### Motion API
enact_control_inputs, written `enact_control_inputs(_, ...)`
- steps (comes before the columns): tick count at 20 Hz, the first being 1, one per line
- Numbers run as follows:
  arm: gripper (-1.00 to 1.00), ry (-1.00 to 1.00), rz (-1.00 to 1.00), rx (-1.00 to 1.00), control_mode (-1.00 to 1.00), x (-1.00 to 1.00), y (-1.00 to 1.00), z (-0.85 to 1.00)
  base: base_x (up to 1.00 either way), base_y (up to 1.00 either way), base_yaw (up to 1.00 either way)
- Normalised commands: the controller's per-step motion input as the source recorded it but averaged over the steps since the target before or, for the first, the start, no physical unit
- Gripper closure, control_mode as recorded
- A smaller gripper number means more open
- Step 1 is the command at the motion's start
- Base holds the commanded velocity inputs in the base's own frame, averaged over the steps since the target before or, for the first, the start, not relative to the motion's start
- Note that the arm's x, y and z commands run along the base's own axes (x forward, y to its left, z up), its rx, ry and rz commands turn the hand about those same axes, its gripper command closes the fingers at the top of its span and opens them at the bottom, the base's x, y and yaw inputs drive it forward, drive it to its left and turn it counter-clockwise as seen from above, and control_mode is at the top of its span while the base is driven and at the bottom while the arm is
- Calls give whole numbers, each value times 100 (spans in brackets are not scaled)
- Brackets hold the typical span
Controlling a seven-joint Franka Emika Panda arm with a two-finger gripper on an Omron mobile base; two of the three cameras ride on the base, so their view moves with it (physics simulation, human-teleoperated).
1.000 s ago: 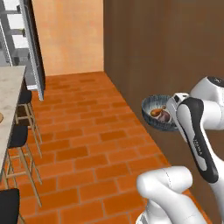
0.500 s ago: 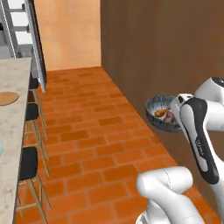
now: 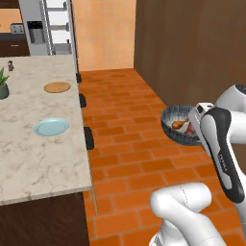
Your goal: Pick the chicken drumstick and potato from their plates and place them in the bowl. Then put the bowl in the fridge.
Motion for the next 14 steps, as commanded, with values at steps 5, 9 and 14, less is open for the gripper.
enact_control_inputs(5, 100, 0, 0, 0, 100, 0, 0, 0, -18, 100, 0)
enact_control_inputs(9, 100, 0, 0, 0, 100, 0, 0, 0, -44, 100, 0)
enact_control_inputs(14, 100, 0, 0, 0, 100, 0, 0, 0, -60, 100, 1)
